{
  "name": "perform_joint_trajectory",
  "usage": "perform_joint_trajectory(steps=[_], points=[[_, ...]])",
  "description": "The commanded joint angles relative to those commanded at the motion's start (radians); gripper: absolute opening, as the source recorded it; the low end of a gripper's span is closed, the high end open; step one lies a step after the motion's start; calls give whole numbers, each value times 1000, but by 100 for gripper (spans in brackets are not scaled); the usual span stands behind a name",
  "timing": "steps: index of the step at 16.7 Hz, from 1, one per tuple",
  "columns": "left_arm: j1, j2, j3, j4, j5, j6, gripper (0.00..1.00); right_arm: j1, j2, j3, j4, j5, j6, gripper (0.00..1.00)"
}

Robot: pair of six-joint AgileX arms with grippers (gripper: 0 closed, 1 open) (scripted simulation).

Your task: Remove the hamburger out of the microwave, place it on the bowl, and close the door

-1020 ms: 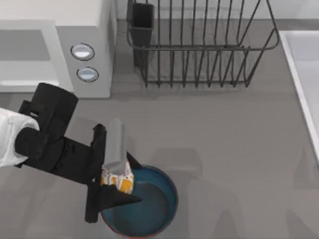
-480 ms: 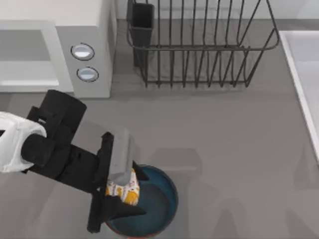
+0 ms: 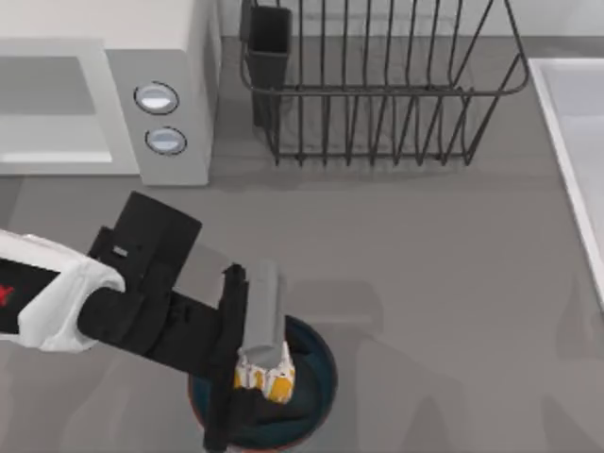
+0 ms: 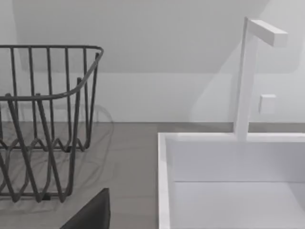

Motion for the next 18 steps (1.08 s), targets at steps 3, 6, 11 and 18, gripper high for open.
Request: perform_joint_trajectory(steps=[3, 6, 11, 18], points=[[0, 0, 0, 0, 0, 0, 0, 0, 0, 0, 0, 0, 0, 100], [0, 0, 0, 0, 0, 0, 23, 0, 0, 0, 0, 0, 0, 100], [0, 0, 0, 0, 0, 0, 60, 0, 0, 0, 0, 0, 0, 100], [0, 0, 0, 0, 0, 0, 100, 0, 0, 0, 0, 0, 0, 100]])
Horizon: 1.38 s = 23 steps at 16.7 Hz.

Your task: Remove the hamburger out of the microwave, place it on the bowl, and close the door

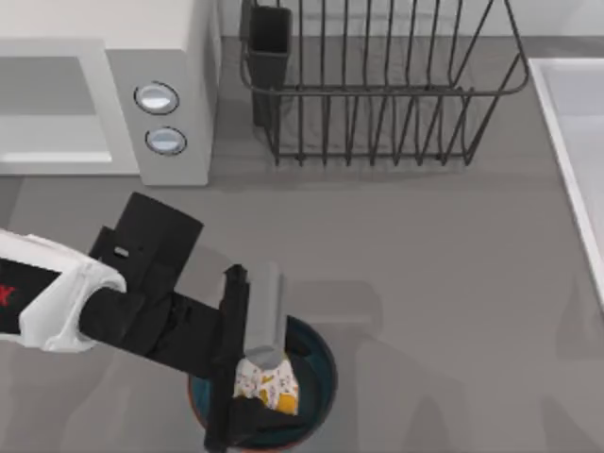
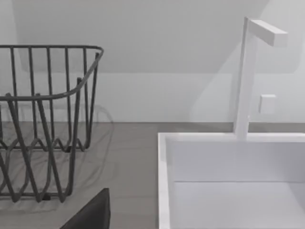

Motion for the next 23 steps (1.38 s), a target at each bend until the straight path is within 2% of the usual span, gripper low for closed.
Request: perform_joint_trajectory(steps=[8, 11, 16, 23], points=[[2, -12, 9, 2, 0, 5, 100, 0, 0, 0, 0, 0, 0, 100], [11, -76, -23, 3, -37, -45, 100, 0, 0, 0, 0, 0, 0, 100], [69, -394, -157, 7, -201, -251, 100, 0, 0, 0, 0, 0, 0, 100], [255, -1120, -409, 13, -517, -613, 100, 0, 0, 0, 0, 0, 0, 100]])
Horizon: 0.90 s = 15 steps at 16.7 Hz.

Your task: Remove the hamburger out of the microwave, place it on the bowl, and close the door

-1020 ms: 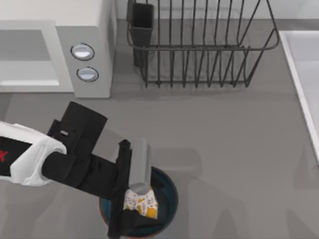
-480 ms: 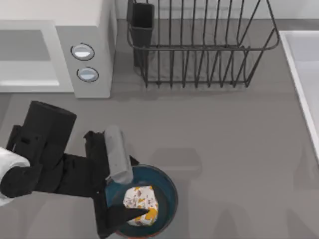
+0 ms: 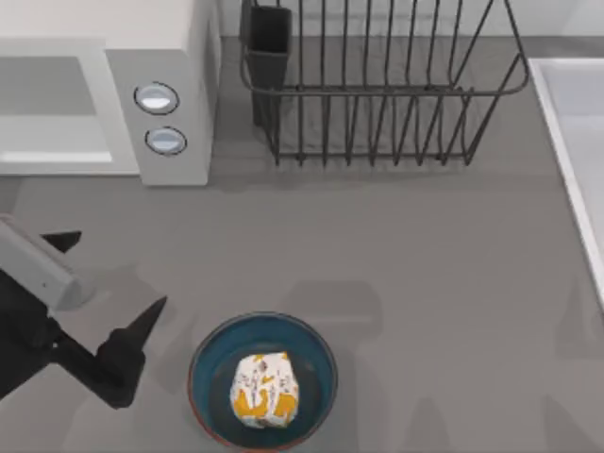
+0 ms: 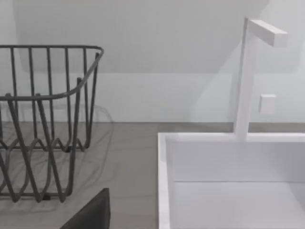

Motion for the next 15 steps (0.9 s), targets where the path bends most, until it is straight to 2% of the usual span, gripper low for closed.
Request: perform_joint_trajectory(steps=[4, 7, 10, 15], points=[[133, -362, -127, 2, -163, -171, 100, 0, 0, 0, 0, 0, 0, 100], [216, -534, -192, 2, -248, -251, 100, 0, 0, 0, 0, 0, 0, 100], [258, -610, -220, 2, -284, -282, 100, 0, 0, 0, 0, 0, 0, 100], [261, -615, -221, 2, -286, -284, 100, 0, 0, 0, 0, 0, 0, 100]])
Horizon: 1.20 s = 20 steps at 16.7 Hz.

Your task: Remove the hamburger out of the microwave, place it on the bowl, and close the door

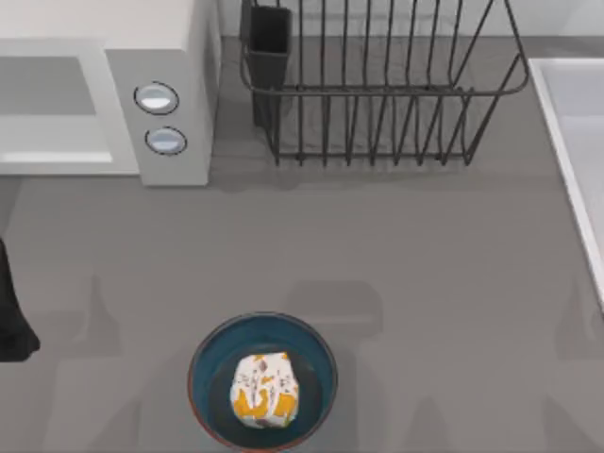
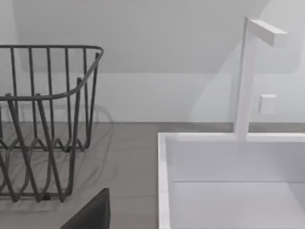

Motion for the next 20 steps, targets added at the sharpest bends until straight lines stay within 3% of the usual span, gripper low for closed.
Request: perform_joint_trajectory(steps=[13, 20], points=[[0, 0, 0, 0, 0, 0, 2, 0, 0, 0, 0, 0, 0, 100], [0, 0, 0, 0, 0, 0, 0, 0, 0, 0, 0, 0, 0, 100]])
